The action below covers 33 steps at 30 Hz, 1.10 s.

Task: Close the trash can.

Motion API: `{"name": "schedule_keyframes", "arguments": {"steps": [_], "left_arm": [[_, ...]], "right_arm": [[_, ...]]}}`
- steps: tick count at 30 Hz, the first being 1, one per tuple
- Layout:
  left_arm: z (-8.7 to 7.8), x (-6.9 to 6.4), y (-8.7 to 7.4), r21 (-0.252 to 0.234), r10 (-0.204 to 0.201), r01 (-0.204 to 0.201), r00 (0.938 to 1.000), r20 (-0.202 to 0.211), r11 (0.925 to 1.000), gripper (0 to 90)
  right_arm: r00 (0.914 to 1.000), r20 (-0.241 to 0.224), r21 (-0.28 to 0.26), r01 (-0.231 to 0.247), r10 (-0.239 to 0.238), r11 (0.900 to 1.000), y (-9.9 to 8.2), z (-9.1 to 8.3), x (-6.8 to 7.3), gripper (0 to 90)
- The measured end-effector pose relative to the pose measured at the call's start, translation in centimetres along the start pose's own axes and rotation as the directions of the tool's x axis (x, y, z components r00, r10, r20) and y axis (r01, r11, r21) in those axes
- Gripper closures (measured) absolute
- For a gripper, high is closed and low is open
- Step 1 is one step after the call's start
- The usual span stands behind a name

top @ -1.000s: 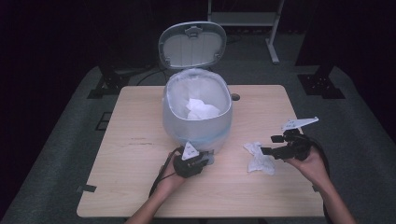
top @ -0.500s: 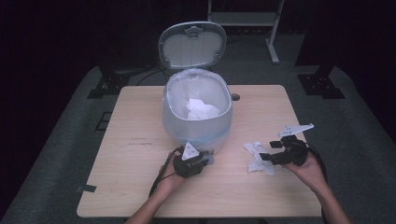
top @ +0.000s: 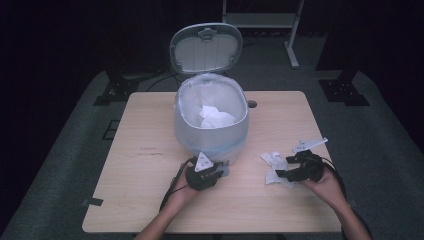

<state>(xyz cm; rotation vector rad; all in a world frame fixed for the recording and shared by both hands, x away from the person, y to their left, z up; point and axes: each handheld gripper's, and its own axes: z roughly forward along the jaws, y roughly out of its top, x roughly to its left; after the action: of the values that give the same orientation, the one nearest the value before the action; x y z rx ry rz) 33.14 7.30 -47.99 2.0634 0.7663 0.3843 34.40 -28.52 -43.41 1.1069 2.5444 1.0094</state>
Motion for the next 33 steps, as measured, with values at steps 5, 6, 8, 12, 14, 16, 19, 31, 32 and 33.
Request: {"name": "schedule_keyframes", "arguments": {"steps": [5,6,8,12,14,16,19,31,32,33], "left_arm": [[0.0,0.0,0.0,0.000,0.001,-0.001,1.0000,0.000,1.0000,66.3],[0.0,0.0,0.0,0.000,0.001,-0.001,1.0000,0.000,1.0000,66.2],[0.0,0.0,0.0,0.000,0.001,-0.001,1.0000,0.001,1.0000,66.2],[0.0,0.0,0.0,0.000,0.000,0.000,1.0000,0.002,1.0000,66.2],[0.0,0.0,0.0,0.000,0.000,0.000,1.0000,0.002,1.0000,66.1],[0.0,0.0,0.0,-0.003,-0.001,0.001,1.0000,0.003,1.0000,66.1],[0.0,0.0,0.0,0.000,0.001,-0.001,1.0000,0.002,1.0000,66.1],[0.0,0.0,0.0,0.000,0.001,-0.001,1.0000,0.001,1.0000,66.1],[0.0,0.0,0.0,0.000,0.001,-0.001,1.0000,0.001,1.0000,66.1],[0.0,0.0,0.0,0.000,0.001,-0.001,1.0000,0.001,1.0000,66.1]], "right_arm": [[1.0000,0.002,0.013,0.003,-0.003,0.9999,-0.3,0.5,0.1,26.5],[1.0000,0.003,0.013,0.005,-0.005,0.9999,-0.3,0.6,0.1,26.5],[1.0000,0.004,0.019,0.006,-0.006,0.9998,-0.4,0.7,0.1,26.5],[0.9999,0.007,0.028,0.008,-0.008,0.9996,-0.5,1.2,0.1,26.5],[0.9999,0.009,0.032,0.014,-0.014,0.9994,-0.6,1.4,0.1,26.5],[0.9998,0.012,0.037,0.015,-0.016,0.9992,-0.8,1.7,0.2,26.5],[0.9998,0.017,0.043,0.014,-0.014,0.9990,-0.9,2.1,0.2,26.5],[0.9996,0.019,0.059,0.019,-0.020,0.9981,-1.7,2.9,0.2,29.8],[0.9995,0.020,0.061,0.022,-0.023,0.9979,-1.7,3.0,0.2,29.8],[0.9993,0.026,0.060,0.027,-0.029,0.9978,-1.7,3.0,0.3,30.3]]}}
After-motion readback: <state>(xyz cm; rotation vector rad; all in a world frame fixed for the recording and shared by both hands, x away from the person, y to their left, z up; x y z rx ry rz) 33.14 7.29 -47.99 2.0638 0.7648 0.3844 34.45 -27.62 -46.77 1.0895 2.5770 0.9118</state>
